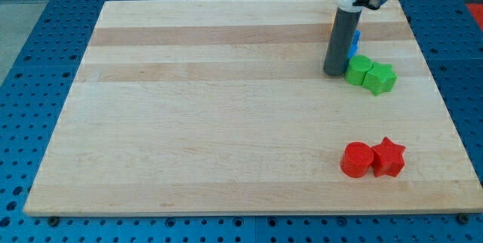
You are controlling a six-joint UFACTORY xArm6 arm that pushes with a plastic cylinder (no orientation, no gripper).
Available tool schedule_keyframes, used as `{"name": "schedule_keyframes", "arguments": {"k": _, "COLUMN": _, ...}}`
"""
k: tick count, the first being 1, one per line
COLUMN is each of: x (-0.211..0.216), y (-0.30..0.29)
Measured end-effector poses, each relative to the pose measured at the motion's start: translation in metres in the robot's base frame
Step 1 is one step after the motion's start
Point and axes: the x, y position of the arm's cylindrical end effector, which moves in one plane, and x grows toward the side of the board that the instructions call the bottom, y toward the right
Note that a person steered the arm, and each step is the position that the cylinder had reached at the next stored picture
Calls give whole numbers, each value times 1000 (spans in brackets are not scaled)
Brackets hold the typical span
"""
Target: Move your arm towards center right
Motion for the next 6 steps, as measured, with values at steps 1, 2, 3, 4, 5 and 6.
{"name": "schedule_keyframes", "arguments": {"k": 1, "x": 0, "y": 0}}
{"name": "schedule_keyframes", "arguments": {"k": 2, "x": 28, "y": 0}}
{"name": "schedule_keyframes", "arguments": {"k": 3, "x": 60, "y": 0}}
{"name": "schedule_keyframes", "arguments": {"k": 4, "x": 61, "y": 0}}
{"name": "schedule_keyframes", "arguments": {"k": 5, "x": 81, "y": 17}}
{"name": "schedule_keyframes", "arguments": {"k": 6, "x": 97, "y": 66}}
